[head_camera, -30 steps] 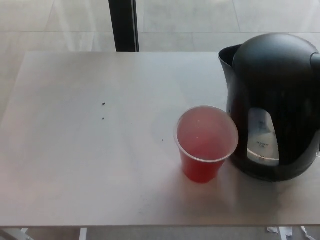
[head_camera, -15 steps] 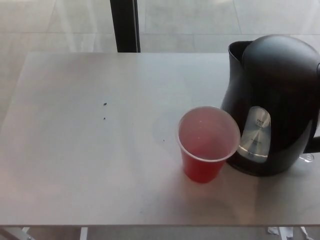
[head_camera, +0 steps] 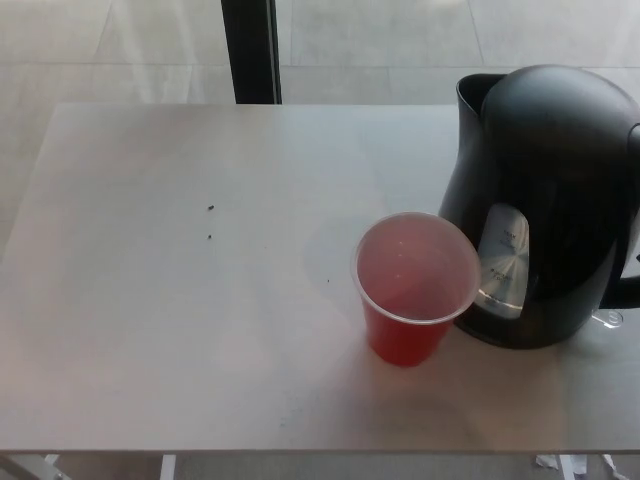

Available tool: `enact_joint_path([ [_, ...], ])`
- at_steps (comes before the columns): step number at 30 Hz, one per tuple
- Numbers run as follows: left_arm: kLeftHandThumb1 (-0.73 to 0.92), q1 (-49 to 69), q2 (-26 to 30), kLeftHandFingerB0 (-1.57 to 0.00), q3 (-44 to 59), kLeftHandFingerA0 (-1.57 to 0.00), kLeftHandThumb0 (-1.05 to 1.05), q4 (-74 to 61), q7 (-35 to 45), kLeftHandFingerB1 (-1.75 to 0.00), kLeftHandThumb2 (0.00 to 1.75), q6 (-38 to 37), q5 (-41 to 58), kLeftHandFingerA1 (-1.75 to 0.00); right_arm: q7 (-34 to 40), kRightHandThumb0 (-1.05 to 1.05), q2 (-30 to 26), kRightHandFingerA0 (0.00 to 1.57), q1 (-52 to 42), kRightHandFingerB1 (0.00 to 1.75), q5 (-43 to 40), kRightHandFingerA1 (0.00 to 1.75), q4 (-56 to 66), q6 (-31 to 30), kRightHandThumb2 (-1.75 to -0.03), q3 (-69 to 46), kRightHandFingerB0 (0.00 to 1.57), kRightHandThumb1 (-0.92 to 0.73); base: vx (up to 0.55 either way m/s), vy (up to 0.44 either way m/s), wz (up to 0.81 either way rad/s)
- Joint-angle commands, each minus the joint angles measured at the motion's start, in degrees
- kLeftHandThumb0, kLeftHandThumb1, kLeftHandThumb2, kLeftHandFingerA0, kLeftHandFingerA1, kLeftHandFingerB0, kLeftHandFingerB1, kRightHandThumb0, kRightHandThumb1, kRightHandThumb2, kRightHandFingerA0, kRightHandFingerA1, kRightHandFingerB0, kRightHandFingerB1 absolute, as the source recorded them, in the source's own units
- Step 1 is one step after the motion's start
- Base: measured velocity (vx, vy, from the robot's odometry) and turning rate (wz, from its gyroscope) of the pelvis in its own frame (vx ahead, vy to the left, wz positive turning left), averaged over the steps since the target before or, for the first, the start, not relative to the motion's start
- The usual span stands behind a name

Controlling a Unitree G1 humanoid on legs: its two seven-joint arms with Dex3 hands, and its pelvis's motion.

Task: The robot uses its right hand to lift up a kettle kept on the middle of the desk by its handle and tilt it into a glass kept next to it to pour out water

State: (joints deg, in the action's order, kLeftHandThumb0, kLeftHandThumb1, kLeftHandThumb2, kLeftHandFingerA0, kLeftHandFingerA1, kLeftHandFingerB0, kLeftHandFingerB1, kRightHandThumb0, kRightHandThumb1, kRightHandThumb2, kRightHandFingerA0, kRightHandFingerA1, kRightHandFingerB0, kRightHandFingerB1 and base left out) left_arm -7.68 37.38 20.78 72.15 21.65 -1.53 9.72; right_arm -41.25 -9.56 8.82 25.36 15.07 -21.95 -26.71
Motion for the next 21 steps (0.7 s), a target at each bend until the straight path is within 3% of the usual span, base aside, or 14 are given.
enact_joint_path([
  [1,0.86,0.97,0.24,-0.29,-0.38,-0.49,-0.78,-0.06,0.17,-0.35,0.67,-1.41,-0.61,-0.40,-9.86,-0.85,-6.52,0.00,-2.57,0.00,-16.68,0.00,4.58,-3.49,-0.56,-2.87,0.00,-0.47,0.00,0.000,0.00],
  [3,0.85,0.97,0.04,-0.31,-0.13,-0.50,-0.77,0.21,-0.07,-0.35,0.66,-1.17,-0.39,-0.40,-10.31,-0.87,-7.96,0.00,-3.58,0.00,-17.71,0.00,5.74,-4.55,-0.56,-4.47,0.00,-0.50,0.00,0.000,0.00],
  [4,0.85,0.90,0.00,-0.31,0.15,-0.50,-0.78,0.37,-0.18,-0.35,0.67,-0.98,-0.14,-0.41,-11.39,-0.85,-9.27,0.00,-4.48,0.00,-19.23,0.00,6.05,-5.28,-0.67,-6.29,0.00,-0.46,0.00,0.000,0.00],
  [8,0.87,1.17,0.11,-0.31,-0.14,-0.50,-0.77,0.33,-0.21,-0.35,0.67,-1.15,-0.48,-0.41,-12.92,-0.87,-11.34,0.00,-6.99,0.00,-24.18,0.00,7.18,-7.56,-0.70,-12.19,0.00,-0.45,0.00,0.000,0.00],
  [10,0.86,1.29,0.06,-0.31,-0.09,-0.49,-0.77,0.21,-0.05,-0.35,0.67,-1.06,-0.37,-0.41,-12.84,-0.89,-12.16,0.00,-9.13,0.00,-27.35,0.00,6.09,-4.73,-0.68,-18.13,0.00,-0.46,0.00,0.000,0.00],
  [11,0.71,1.25,-0.09,-0.26,0.15,-0.43,-0.80,0.43,-0.39,-0.48,1.04,-0.87,-0.18,-0.53,-12.36,-0.94,-11.81,0.00,-9.23,0.00,-28.94,0.30,6.19,-7.30,-0.90,-20.91,0.00,-0.55,0.00,0.000,0.00],
  [13,0.68,1.36,-0.21,-0.27,0.20,-0.43,-0.77,0.58,-0.52,-0.49,1.04,-1.12,-0.17,-0.54,-12.26,-1.01,-12.80,0.00,-10.54,0.00,-29.37,0.27,5.86,-7.53,-0.94,-23.39,0.00,-0.61,0.00,0.000,0.00],
  [14,0.70,1.47,-0.33,-0.28,0.78,-0.46,-0.81,0.57,-0.18,-0.49,1.05,-1.16,0.44,-0.56,-11.52,-1.05,-13.16,0.00,-12.23,0.04,-31.27,0.00,3.59,-5.56,-0.71,-29.04,0.00,-0.50,0.00,0.000,0.00],
  [15,0.68,1.55,-0.34,-0.24,0.43,-0.45,-0.76,0.53,-0.51,-0.48,1.06,-1.28,0.06,-0.56,-11.35,-0.84,-12.97,0.00,-13.06,0.30,-33.27,0.41,3.47,-7.98,-0.94,-32.93,0.00,-0.48,0.00,0.000,0.00],
  [17,0.68,1.75,-0.26,-0.24,0.31,-0.45,-0.76,0.38,-0.51,-0.48,1.06,-1.07,-0.05,-0.56,-14.06,-0.93,-14.87,0.00,-14.72,0.33,-36.15,0.50,-0.48,-6.44,-0.91,-36.44,0.00,-0.51,0.00,0.000,0.00],
  [18,0.86,1.80,-0.22,-0.33,0.23,-0.52,-0.78,0.35,-0.53,-0.35,0.66,-1.02,-0.13,-0.41,-15.37,-0.88,-16.09,0.00,-15.83,0.40,-37.72,0.53,-3.37,-6.16,-0.89,-39.08,0.00,-0.47,0.00,0.000,0.00],
  [21,0.86,1.67,-0.26,-0.32,0.31,-0.52,-0.79,0.68,-0.66,-0.35,0.66,-0.93,-0.10,-0.42,-16.01,-0.84,-20.01,0.00,-17.99,0.37,-40.64,0.43,-17.61,-2.99,-0.90,-47.37,0.00,-0.46,0.00,0.000,0.00],
])
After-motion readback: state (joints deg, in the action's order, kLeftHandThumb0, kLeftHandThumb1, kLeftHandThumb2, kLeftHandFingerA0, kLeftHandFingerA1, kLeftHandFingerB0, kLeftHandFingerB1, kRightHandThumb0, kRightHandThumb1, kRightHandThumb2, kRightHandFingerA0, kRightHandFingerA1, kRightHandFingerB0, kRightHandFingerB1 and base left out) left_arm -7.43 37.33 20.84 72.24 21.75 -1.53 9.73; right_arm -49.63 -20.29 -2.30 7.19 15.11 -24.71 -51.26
